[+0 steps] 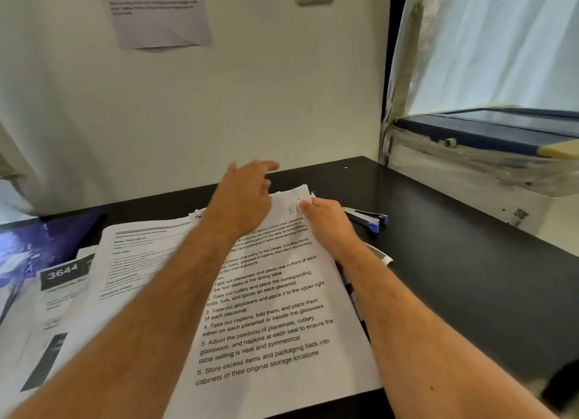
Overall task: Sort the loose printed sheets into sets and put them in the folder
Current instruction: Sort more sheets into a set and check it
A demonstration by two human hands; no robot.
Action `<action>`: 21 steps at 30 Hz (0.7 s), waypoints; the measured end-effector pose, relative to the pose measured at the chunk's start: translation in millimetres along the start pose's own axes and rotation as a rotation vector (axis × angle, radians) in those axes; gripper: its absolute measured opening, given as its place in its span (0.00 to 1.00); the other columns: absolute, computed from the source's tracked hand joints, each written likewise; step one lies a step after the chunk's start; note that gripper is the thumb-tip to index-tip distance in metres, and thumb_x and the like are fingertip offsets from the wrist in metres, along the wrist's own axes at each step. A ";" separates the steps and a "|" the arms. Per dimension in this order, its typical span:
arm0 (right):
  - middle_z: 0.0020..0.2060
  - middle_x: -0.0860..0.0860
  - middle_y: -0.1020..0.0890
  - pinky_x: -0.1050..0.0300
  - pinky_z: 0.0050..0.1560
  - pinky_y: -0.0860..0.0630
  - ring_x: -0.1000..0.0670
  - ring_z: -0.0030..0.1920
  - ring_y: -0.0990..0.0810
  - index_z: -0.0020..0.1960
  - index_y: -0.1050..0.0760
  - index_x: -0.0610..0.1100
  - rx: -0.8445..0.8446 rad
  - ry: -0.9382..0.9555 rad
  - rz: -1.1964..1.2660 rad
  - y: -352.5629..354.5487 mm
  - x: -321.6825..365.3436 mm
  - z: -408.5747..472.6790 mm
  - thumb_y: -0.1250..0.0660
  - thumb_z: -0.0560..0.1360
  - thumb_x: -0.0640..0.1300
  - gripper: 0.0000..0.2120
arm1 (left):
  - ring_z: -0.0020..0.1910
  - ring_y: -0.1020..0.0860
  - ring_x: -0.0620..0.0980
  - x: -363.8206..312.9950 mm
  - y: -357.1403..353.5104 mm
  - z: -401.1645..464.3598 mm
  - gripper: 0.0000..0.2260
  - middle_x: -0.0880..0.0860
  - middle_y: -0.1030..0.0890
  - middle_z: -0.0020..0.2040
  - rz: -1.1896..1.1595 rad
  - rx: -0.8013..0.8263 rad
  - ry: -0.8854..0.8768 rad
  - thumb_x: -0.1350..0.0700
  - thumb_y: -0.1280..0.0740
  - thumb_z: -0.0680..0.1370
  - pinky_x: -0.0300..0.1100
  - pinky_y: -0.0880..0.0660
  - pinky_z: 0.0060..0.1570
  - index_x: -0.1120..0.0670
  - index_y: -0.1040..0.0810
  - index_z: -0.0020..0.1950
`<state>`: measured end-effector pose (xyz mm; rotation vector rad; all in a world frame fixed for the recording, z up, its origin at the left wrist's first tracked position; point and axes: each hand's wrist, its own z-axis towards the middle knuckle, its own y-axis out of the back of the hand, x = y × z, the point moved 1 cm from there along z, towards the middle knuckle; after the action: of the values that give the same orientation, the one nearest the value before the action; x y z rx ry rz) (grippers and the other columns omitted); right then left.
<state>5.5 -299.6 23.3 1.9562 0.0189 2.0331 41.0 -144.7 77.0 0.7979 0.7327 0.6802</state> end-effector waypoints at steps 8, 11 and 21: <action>0.44 0.43 0.14 0.41 0.50 0.17 0.41 0.44 0.14 0.48 0.19 0.43 0.014 -0.001 -0.087 2.8 -9.4 16.5 0.40 0.83 0.48 0.14 | 0.50 0.20 0.44 -2.4 -48.2 29.9 0.11 0.47 0.16 0.53 -0.159 0.114 0.106 0.53 0.34 0.81 0.52 0.30 0.69 0.46 0.18 0.62; 0.39 0.44 0.16 0.49 0.40 0.18 0.43 0.40 0.16 0.42 0.20 0.40 -0.006 0.005 -0.243 0.7 -14.7 26.0 0.39 0.82 0.46 0.15 | 0.50 0.20 0.42 7.8 -69.6 19.9 0.12 0.47 0.16 0.57 -0.296 0.074 0.161 0.54 0.33 0.81 0.37 0.26 0.53 0.46 0.18 0.63; 0.35 0.48 0.19 0.55 0.40 0.23 0.51 0.35 0.21 0.41 0.22 0.44 -0.302 0.166 -0.487 16.5 -9.7 31.9 0.39 0.83 0.52 0.17 | 0.44 0.18 0.44 7.9 -89.9 7.4 0.08 0.46 0.17 0.46 -0.339 0.046 0.129 0.56 0.36 0.82 0.37 0.22 0.44 0.44 0.29 0.58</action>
<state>33.1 -324.2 19.6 1.4274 0.1947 1.7481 74.2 -188.3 4.9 0.6545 0.9774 0.4119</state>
